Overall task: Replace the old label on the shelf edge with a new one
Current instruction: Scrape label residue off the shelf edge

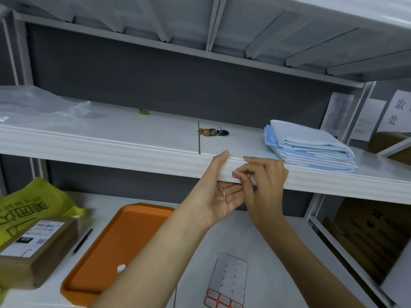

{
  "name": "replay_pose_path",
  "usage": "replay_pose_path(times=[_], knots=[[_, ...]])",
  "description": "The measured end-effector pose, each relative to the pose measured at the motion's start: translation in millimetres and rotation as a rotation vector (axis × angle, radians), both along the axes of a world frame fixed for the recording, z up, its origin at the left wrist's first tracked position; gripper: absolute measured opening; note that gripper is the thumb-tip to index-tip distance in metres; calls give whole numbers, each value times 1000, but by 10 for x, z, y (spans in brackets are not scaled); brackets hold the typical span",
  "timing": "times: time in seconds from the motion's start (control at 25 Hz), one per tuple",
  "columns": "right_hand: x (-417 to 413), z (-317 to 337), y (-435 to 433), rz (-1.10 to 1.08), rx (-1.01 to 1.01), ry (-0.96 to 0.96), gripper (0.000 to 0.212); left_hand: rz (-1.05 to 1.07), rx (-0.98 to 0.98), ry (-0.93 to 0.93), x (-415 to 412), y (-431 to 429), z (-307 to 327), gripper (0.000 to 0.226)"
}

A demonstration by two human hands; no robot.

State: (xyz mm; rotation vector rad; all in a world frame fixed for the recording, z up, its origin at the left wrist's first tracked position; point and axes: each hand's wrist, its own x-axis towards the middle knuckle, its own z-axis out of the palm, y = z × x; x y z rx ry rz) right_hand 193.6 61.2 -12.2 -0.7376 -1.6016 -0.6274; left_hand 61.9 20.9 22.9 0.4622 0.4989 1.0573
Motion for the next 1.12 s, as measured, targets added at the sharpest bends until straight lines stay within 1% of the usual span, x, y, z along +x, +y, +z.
replay_pose_path(times=[0.12, 0.24, 0.44, 0.68, 0.84, 1.0, 1.12], knots=[[37, -1, 4, 16, 25, -26, 11, -4, 0, 25, -1, 41, -13, 68], [65, -4, 9, 29, 36, -39, 19, -31, -7, 4, -15, 73, -15, 60], [32, 12, 8, -8, 66, -24, 4, -36, -1, -8, -24, 96, -11, 55], [76, -2, -24, 16, -2, -74, 13, -50, 8, 0, -21, 89, -26, 55], [62, 19, -37, 7, -9, -49, 21, -62, 19, 30, -28, 70, -16, 57], [42, 25, -53, -20, 1, -48, 8, -71, 24, 25, -38, 71, -19, 50], [56, 38, -80, -11, -41, -73, 10, -77, 33, 35, -40, 71, -29, 47]])
